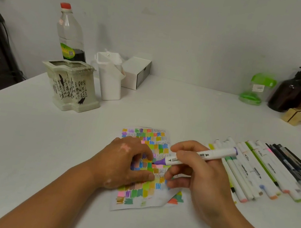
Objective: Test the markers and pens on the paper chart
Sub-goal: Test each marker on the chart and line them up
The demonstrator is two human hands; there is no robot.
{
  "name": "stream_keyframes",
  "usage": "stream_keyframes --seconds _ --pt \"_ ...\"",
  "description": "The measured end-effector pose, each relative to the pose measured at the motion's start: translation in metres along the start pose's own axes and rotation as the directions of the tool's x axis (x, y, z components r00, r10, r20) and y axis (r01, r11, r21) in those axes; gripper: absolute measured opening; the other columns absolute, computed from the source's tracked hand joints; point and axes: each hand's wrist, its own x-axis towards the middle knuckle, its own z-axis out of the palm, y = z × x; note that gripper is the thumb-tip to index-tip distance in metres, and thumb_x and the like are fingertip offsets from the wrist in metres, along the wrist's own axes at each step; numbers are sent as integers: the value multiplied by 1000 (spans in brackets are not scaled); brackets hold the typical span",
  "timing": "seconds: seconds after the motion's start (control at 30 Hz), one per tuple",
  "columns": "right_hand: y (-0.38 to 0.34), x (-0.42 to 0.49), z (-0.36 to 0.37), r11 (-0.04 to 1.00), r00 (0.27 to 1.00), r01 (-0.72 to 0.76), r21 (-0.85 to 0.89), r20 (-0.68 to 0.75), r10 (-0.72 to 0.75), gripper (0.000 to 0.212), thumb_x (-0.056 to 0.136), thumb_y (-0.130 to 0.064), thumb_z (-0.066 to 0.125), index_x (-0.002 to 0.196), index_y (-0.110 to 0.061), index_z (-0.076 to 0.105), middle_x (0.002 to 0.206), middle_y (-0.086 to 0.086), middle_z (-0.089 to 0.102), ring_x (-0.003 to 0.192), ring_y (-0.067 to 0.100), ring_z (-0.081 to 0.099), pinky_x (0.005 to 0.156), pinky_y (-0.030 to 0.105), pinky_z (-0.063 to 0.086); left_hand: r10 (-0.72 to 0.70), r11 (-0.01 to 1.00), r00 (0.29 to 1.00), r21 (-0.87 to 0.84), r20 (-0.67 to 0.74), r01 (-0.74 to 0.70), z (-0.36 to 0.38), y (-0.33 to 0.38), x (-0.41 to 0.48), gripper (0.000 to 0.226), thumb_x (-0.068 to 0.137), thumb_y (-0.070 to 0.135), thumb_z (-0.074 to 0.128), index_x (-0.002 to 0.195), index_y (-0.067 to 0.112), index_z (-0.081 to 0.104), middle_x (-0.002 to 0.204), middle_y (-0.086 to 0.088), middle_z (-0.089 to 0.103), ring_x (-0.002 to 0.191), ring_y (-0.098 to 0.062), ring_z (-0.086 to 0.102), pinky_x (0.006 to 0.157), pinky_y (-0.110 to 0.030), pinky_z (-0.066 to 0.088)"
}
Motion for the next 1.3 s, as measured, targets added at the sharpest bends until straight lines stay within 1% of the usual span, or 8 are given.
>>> stream_keyframes --seconds 0.07,0.13,0.2,0.27,0.47,0.6,0.93,1.3 --pt "4 -9 5 999 997 -50 -15 60 50 13 76 -24 66 80 -16 76 66 14 69 62 26 70 51 32 57 -1 1000 1000 13 -1 1 0 -1 0 50 75 77 60 110 41 62 84 23 50 80 -1 50 74 -21 35" --pt "8 -15 10 988 993 -57 -145 93 71 2 81 -19 74 80 -20 76 67 13 71 62 24 70 54 29 57 -15 1000 1000 21 6 15 -3 -3 -1 53 73 79 59 110 42 62 86 25 50 82 2 49 77 -23 36" --pt "11 -17 8 965 995 -23 -260 85 47 15 84 -9 78 77 -21 73 63 11 69 55 19 66 53 26 54 -47 999 999 8 22 46 -6 -4 -3 58 70 82 56 111 42 62 92 26 51 87 2 50 83 -25 41" --pt "11 -19 7 927 996 6 -375 84 28 17 85 -10 77 79 -24 71 60 9 69 52 16 65 51 23 51 -85 996 996 0 30 85 -10 -6 -4 55 70 78 62 111 42 63 96 25 53 89 1 51 87 -27 43" --pt "16 -18 10 858 997 -10 -514 60 48 14 81 -17 78 76 -30 74 64 -1 70 57 12 65 53 23 51 -145 989 988 -26 48 146 -14 -10 -5 47 71 69 72 108 41 64 91 24 52 84 2 52 82 -24 40" --pt "20 -16 9 840 997 -38 -541 36 68 17 80 -15 77 74 -30 73 60 -3 68 54 8 62 50 20 47 -155 987 987 -30 50 157 -14 -10 -5 45 72 68 73 107 41 64 88 24 51 82 2 51 80 -24 38" --pt "23 -15 7 794 993 3 -608 96 70 8 78 -24 78 77 -30 73 63 -5 67 53 4 56 47 17 41 -176 983 983 -34 58 178 -15 -8 -5 43 71 66 75 105 42 63 86 23 51 79 0 52 79 -25 37" --pt "23 -13 7 785 995 -27 -619 61 82 8 78 -23 77 74 -28 71 66 -3 69 55 5 59 50 20 46 -178 983 982 -36 69 181 -14 -9 -4 45 70 69 73 105 43 63 89 23 53 82 1 53 80 -25 38"
